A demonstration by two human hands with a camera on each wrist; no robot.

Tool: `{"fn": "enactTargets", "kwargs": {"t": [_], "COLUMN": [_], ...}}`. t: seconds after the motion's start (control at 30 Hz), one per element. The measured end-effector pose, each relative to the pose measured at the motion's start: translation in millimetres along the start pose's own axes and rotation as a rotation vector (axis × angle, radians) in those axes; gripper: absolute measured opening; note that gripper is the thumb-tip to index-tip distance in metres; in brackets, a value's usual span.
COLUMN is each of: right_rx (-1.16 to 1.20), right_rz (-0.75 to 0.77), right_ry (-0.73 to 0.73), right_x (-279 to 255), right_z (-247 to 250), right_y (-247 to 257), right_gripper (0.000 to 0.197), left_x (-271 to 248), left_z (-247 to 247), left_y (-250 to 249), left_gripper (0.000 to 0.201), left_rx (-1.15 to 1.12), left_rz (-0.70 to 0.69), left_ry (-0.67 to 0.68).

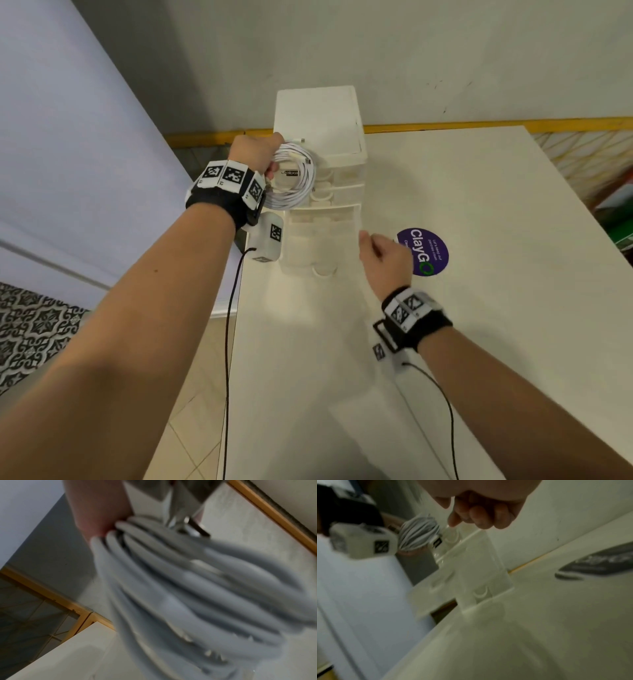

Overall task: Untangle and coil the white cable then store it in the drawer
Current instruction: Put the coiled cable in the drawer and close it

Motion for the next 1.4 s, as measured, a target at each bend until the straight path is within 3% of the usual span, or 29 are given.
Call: {"fn": "enactTargets", "kwargs": {"t": [0.07,0.17,0.27,0.33,0.43,0.57,0.7,0.8,0.9,1.0,1.1,1.13,1.2,1.27,1.33,1.4], "right_rx": [-0.073,-0.221,-0.339,-0.357,-0.302,-0.281,-0.243,-0.230,-0.260,-0.317,-0.343,-0.353,-0.373,-0.381,-0.372,-0.367], "right_rz": [-0.017,-0.109,-0.148,-0.164,-0.191,-0.172,-0.157,-0.154,-0.144,-0.112,-0.107,-0.106,-0.106,-0.099,-0.095,-0.088], "right_ry": [-0.002,0.242,0.557,0.634,0.626,0.637,0.626,0.614,0.583,0.549,0.530,0.525,0.519,0.509,0.500,0.490], "right_x": [27.4,52.8,46.0,39.9,39.5,40.1,41.1,39.6,38.5,36.7,36.1,36.1,35.3,34.7,34.3,33.7], "right_z": [7.7,-7.7,-36.3,-45.3,-47.8,-50.3,-50.4,-49.3,-47.6,-45.5,-44.3,-44.2,-44.5,-45.2,-45.9,-45.9], "right_y": [4.0,-9.5,-26.3,-34.3,-39.2,-40.7,-41.5,-40.1,-39.3,-33.3,-30.2,-29.3,-28.3,-27.6,-28.1,-28.5], "right_gripper": [0.045,0.032,0.044,0.046,0.044,0.042,0.032,0.021,0.031,0.030,0.036,0.037,0.035,0.030,0.028,0.028], "left_x": [-5.3,-23.3,-44.8,-51.5,-48.1,-39.0,-26.7,-16.6,-5.0,-2.3,-8.0,-7.7,-12.7,-14.1,-16.1,-13.9], "left_z": [1.1,-2.4,-21.0,-37.9,-63.0,-84.1,-92.7,-96.0,-103.0,-111.4,-113.9,-114.0,-113.6,-109.4,-107.5,-106.7], "left_y": [-2.1,-5.9,9.5,28.4,57.3,85.3,98.1,106.6,117.6,114.5,113.8,115.7,111.0,104.5,97.2,91.4], "left_gripper": [0.023,0.025,0.030,0.027,0.028,0.040,0.061,0.068,0.082,0.062,0.037,0.032,0.029,0.039,0.028,0.022], "left_rx": [-0.030,-0.098,-0.135,-0.135,-0.055,0.066,0.250,0.220,0.160,0.062,-0.205,-0.194,0.003,0.349,0.596,0.663], "left_rz": [-0.050,-0.192,-0.158,-0.069,0.096,0.210,0.221,0.259,0.251,0.218,0.298,0.316,0.285,0.199,0.116,0.017], "left_ry": [-0.009,0.032,0.156,0.190,0.193,0.252,0.314,0.322,0.320,0.329,0.377,0.409,0.488,0.519,0.499,0.432]}}
Point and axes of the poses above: each hand's wrist, its own x-axis towards the middle knuckle, its own z-axis out of the back of the hand, y = z × x, the point moved 9 cm from there along x, towards the middle knuckle, and after that the axes turned 2 degrees about y, right-handed, at the moved point
